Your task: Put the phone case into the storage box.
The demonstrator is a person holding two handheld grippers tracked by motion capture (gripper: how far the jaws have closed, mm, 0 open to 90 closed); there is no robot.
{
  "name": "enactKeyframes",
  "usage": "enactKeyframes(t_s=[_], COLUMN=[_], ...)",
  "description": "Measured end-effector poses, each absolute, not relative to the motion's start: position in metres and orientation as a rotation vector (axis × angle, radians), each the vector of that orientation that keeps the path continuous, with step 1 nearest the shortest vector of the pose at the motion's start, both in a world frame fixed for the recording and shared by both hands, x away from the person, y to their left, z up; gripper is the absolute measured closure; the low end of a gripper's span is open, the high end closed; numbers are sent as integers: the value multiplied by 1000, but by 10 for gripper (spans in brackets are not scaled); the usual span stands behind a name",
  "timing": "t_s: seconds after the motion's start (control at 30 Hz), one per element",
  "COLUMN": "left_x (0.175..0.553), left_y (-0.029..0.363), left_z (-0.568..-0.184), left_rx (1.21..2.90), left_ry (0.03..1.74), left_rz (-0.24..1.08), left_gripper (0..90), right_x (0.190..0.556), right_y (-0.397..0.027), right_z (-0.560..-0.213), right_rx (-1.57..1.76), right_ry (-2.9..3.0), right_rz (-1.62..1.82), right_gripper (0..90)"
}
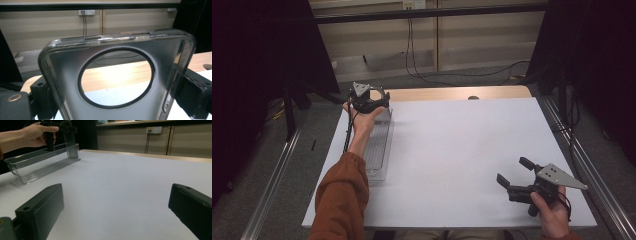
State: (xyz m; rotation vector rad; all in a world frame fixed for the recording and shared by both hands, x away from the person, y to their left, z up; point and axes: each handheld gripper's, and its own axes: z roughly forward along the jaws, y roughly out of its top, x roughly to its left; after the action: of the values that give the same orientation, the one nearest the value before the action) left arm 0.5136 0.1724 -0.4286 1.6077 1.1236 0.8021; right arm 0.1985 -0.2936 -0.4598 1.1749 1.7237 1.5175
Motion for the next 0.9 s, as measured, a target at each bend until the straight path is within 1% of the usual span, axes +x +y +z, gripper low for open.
enactKeyframes(t_s=[0.13,0.2,0.23,0.3,0.5,0.9], left_x=[515,515,515,515,517,519], left_y=[172,171,171,171,170,170], left_z=[-430,-431,-432,-433,-434,-440], left_rx=[1611,1610,1616,1613,1623,1647], left_ry=[1114,1131,1135,1137,1141,1131], left_rz=[784,774,767,754,783,781], left_gripper=[94,45,42,40,21,18], right_x=[198,198,198,198,198,198], right_y=[-294,-294,-294,-294,-294,-294], right_z=[-460,-460,-460,-460,-460,-460], right_rx=[1176,1175,1176,1175,1170,1180], right_ry=[1727,1730,1729,1730,1737,1731], right_rz=[1521,1521,1520,1521,1515,1533], right_gripper=[0,0,0,0,0,0])
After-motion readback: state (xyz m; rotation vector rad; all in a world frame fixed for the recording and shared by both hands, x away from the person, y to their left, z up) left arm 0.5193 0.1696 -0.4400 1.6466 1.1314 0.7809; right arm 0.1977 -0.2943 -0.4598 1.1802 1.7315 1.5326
